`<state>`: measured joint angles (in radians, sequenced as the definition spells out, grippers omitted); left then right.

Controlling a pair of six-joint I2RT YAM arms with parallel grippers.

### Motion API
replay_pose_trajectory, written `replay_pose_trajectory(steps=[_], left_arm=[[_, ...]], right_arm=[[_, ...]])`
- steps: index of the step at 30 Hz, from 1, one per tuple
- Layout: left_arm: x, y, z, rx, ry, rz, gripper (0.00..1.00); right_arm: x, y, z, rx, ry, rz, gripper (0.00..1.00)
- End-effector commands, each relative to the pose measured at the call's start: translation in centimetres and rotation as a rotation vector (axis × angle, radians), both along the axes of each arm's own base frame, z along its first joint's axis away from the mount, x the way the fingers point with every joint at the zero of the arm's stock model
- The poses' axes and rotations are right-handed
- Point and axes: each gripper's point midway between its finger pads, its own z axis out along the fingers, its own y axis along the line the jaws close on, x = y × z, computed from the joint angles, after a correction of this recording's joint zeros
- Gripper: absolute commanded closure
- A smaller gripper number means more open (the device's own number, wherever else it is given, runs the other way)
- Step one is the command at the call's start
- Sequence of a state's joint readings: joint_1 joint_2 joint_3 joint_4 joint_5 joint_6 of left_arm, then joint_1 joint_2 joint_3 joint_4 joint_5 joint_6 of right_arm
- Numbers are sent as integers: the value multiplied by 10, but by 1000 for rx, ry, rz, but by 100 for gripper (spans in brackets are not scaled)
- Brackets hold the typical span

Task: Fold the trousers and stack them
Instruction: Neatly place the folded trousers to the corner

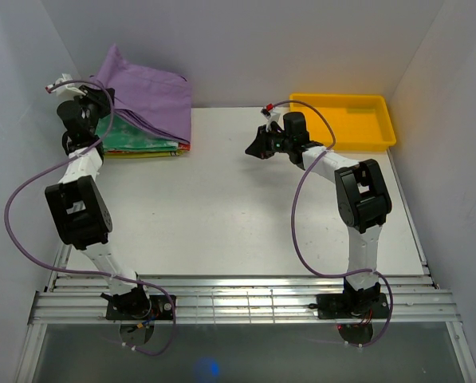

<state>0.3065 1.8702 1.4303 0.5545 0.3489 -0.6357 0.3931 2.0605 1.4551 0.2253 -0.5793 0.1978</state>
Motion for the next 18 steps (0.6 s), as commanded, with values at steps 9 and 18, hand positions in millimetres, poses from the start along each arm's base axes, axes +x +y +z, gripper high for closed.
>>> replay_pose_trajectory(steps=[9, 18], left_arm=[[-11, 65, 20, 61, -81, 177, 100], [1, 96, -50, -16, 64, 231, 100]], right_arm=[[-4, 0, 24, 8, -56, 16, 92], [-6, -1, 23, -1, -53, 23, 92]])
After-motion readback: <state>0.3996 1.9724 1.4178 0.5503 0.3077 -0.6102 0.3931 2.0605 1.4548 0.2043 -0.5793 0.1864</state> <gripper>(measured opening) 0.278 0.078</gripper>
